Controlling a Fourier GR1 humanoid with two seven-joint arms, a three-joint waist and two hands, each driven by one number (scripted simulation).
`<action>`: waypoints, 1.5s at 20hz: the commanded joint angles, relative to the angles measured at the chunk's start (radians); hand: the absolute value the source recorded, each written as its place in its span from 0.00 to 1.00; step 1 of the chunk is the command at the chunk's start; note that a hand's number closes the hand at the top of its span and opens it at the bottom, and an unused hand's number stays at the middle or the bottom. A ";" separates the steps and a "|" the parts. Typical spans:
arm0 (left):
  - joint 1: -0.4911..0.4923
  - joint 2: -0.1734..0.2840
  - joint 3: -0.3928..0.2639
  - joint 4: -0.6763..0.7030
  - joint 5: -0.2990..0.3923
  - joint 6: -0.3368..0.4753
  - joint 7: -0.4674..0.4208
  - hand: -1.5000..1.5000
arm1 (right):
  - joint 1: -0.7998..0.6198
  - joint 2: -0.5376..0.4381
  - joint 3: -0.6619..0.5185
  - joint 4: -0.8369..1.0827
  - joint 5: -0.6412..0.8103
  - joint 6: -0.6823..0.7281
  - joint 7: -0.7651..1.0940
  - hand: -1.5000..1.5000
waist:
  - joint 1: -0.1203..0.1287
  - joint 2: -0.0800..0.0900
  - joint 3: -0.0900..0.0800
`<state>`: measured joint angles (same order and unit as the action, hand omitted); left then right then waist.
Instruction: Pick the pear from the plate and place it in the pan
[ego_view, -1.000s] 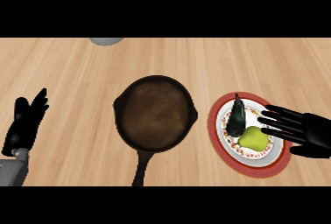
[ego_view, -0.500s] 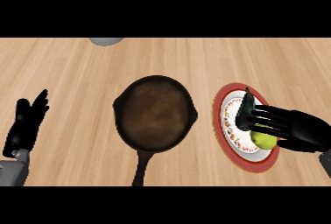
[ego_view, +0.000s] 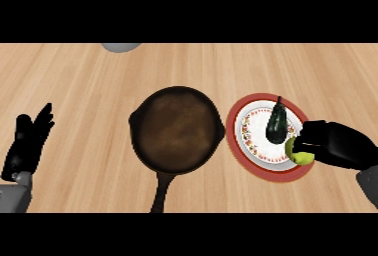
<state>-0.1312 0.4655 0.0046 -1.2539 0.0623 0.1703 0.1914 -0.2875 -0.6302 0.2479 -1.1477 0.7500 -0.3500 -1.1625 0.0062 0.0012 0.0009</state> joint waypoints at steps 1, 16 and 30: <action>-0.006 -0.025 -0.009 -0.002 -0.027 0.022 0.010 0.50 | -0.013 -0.009 -0.023 0.026 -0.045 -0.041 -0.218 1.00 | -0.001 0.001 0.000; 0.047 -0.018 0.015 -0.039 -0.019 0.008 0.026 0.50 | 0.054 0.040 -0.113 -0.235 -0.065 0.296 0.803 1.00 | -0.030 -0.016 -0.004; 0.013 -0.053 0.012 -0.079 -0.067 -0.006 0.070 0.50 | -0.079 0.287 -0.025 -0.593 -0.105 0.491 1.236 1.00 | 0.003 -0.001 -0.001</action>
<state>-0.1078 0.4382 0.0304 -1.3219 0.0165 0.1581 0.2448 -0.2609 -0.4394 0.1897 -1.7770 0.6335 0.1147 -0.0233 -0.0007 -0.0033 -0.0011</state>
